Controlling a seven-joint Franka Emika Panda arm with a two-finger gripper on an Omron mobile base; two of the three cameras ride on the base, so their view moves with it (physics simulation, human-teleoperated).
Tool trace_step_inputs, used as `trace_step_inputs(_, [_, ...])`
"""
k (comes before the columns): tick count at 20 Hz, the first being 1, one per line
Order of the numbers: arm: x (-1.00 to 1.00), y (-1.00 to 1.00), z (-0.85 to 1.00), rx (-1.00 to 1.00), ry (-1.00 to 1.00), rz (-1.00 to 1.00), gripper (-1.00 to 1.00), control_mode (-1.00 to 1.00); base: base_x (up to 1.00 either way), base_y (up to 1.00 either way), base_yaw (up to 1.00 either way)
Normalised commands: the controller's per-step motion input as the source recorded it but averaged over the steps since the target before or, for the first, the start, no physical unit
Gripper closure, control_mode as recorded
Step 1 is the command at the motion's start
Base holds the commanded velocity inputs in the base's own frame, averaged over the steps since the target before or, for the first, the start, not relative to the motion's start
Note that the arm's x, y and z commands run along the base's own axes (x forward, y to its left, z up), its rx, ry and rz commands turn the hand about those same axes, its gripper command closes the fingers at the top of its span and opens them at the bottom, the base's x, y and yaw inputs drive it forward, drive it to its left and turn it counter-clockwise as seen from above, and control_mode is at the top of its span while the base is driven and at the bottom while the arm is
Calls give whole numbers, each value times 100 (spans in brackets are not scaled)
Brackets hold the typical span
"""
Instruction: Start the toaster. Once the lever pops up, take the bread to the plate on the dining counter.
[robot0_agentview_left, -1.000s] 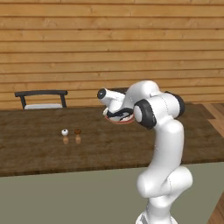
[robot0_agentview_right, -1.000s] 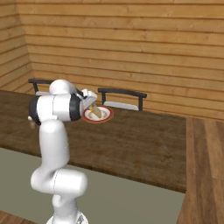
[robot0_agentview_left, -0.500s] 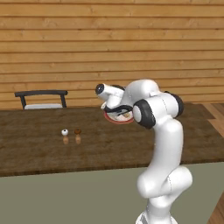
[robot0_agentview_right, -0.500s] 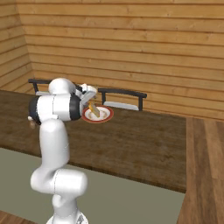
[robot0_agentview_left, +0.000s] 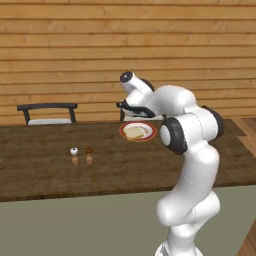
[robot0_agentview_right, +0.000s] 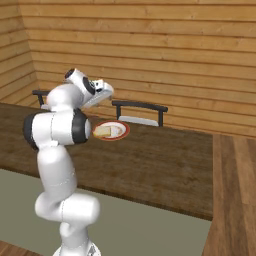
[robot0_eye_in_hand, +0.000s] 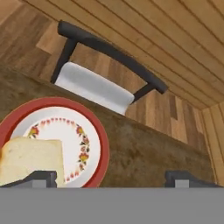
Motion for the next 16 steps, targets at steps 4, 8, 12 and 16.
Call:
trace_step_inputs(4, [-34,-78,89,25,0,-3,-100,-100,0,0,0])
trace_step_inputs(8, [-75,-72,63,27,0,-6,-100,-100,0,0,0])
trace_step_inputs(12, [-100,-69,28,33,-1,-4,-100,-100,0,0,0])
trace_step_inputs(16, [-100,-43,0,27,-10,-1,-100,-100,0,0,0])
